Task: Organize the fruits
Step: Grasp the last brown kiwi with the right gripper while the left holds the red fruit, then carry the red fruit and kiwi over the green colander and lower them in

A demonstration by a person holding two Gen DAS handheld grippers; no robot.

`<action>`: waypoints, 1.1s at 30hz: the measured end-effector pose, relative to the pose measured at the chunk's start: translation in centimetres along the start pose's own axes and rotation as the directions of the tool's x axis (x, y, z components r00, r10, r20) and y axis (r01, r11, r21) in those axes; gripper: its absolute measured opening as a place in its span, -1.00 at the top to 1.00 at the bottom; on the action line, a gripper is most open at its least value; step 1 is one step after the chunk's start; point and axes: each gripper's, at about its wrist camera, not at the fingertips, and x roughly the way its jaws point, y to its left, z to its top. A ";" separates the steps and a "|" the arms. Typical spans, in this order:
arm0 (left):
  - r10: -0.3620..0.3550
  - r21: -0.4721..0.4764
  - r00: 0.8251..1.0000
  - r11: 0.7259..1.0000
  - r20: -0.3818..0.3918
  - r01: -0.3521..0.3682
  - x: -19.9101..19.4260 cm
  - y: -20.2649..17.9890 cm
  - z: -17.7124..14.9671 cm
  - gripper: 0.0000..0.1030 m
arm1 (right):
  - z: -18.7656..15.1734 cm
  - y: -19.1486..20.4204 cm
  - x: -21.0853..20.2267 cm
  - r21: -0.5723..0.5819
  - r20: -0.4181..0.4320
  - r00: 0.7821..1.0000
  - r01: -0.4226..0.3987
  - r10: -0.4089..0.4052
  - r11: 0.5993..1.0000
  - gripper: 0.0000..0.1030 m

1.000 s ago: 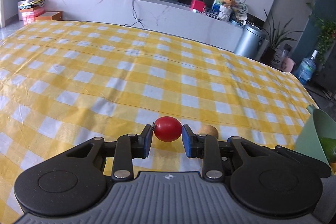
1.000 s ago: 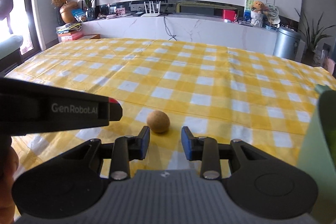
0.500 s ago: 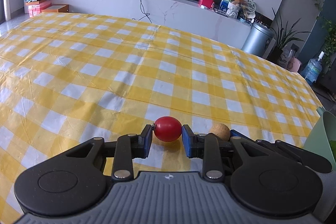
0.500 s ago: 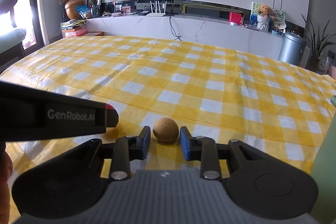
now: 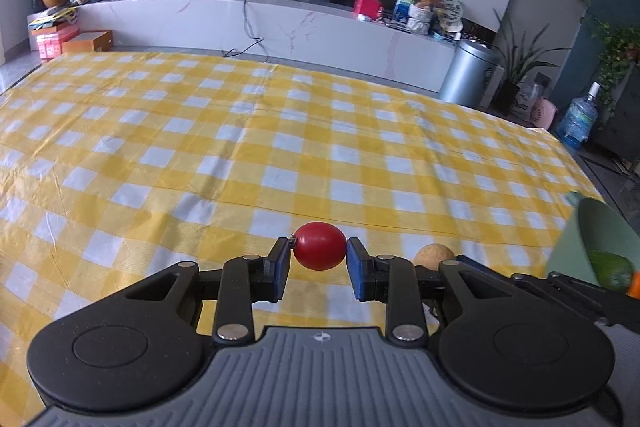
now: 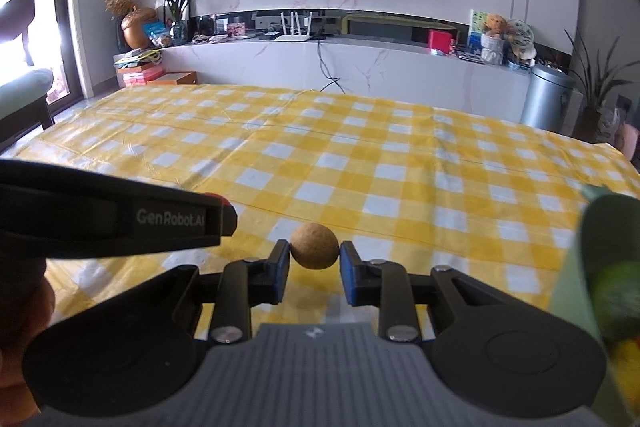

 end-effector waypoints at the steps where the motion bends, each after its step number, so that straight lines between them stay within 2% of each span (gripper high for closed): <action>1: -0.007 0.006 1.000 1.000 0.001 0.007 -0.4 -0.3 0.0 0.35 | 0.1 -0.2 -0.8 0.006 0.008 1.000 0.001 -0.001 1.000 0.55; 9: -0.072 0.044 0.997 0.997 0.041 0.071 -4.9 -2.9 0.9 0.35 | 0.4 -1.4 -7.3 0.017 0.055 0.998 0.013 -0.014 1.000 0.55; 14: -0.157 0.091 0.985 0.984 0.067 0.151 -7.6 -5.6 1.6 0.35 | 0.1 -3.6 -11.7 0.033 0.076 0.996 0.040 -0.043 0.999 0.54; 17: -0.222 0.139 0.973 0.968 0.066 0.211 -8.9 -7.9 1.5 0.35 | -0.1 -5.8 -13.9 0.066 0.073 0.995 0.062 -0.067 0.996 0.54; 21: -0.288 0.196 0.956 0.942 0.053 0.273 -9.8 -11.2 1.1 0.34 | -0.4 -9.1 -16.3 0.107 0.066 0.987 0.140 -0.147 0.984 0.54; 26: -0.358 0.254 0.934 0.903 -0.006 0.347 -8.9 -14.8 0.3 0.35 | -1.1 -13.5 -17.6 0.163 0.023 0.971 0.232 -0.239 0.959 0.54; 29: -0.378 0.301 0.924 0.876 -0.054 0.376 -7.6 -16.8 -0.5 0.34 | -1.8 -15.6 -17.6 0.229 -0.019 0.968 0.250 -0.252 0.941 0.54; 33: -0.378 0.348 0.920 0.852 -0.108 0.391 -5.8 -18.8 -1.6 0.35 | -2.2 -18.1 -17.2 0.333 -0.044 0.974 0.225 -0.223 0.916 0.54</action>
